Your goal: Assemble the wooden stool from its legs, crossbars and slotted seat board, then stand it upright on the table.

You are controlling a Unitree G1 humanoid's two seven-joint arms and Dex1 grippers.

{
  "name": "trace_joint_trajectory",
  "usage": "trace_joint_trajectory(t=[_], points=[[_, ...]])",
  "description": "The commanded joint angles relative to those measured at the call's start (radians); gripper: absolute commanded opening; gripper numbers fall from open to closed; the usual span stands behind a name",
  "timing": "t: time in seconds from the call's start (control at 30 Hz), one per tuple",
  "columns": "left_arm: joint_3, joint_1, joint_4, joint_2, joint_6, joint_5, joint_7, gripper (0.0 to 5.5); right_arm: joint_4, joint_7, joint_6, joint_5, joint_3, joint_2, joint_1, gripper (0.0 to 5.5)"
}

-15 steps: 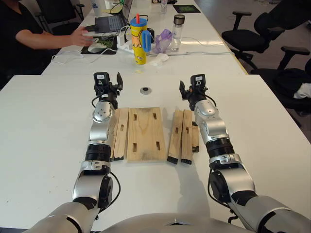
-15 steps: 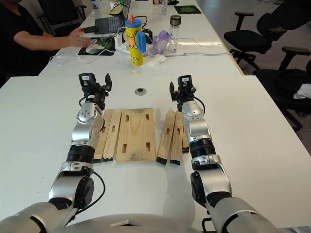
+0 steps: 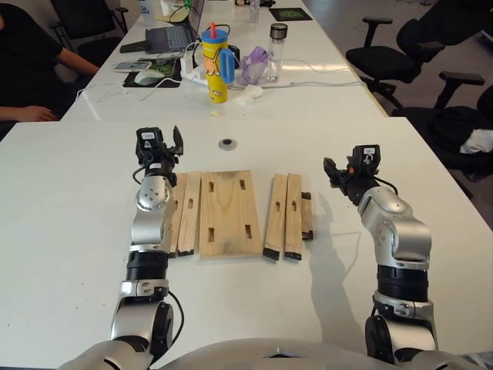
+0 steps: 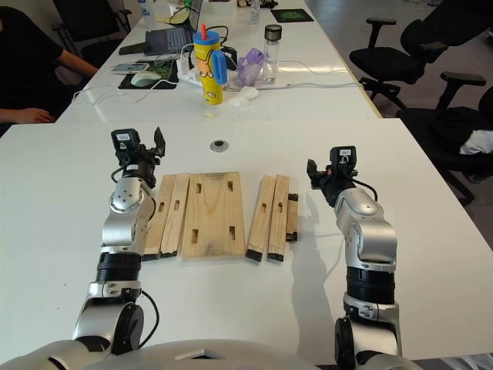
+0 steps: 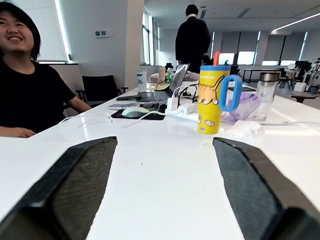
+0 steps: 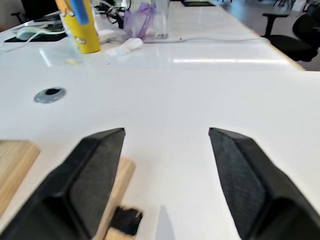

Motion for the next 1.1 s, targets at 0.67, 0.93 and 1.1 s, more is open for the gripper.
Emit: trace_joint_trajectory(t=[0.67, 0.93, 1.1], points=[[0.022, -0.01, -0.033, 0.027, 0.026, -0.008, -0.01, 3.56, -0.115, -0.058, 0.288, 0.002, 0.063, -0.018, 0.095, 3.12], [0.012, 0.002, -0.038, 0.025, 0.027, -0.003, -0.013, 3.56, -0.111, -0.038, 0.332, 0.003, 0.12, -0.04, 0.123, 3.12], [0.012, -0.005, -0.03, 0.026, 0.023, -0.005, -0.017, 3.56, -0.111, -0.008, 0.347, 0.0, 0.185, -0.086, 0.138, 3.12]])
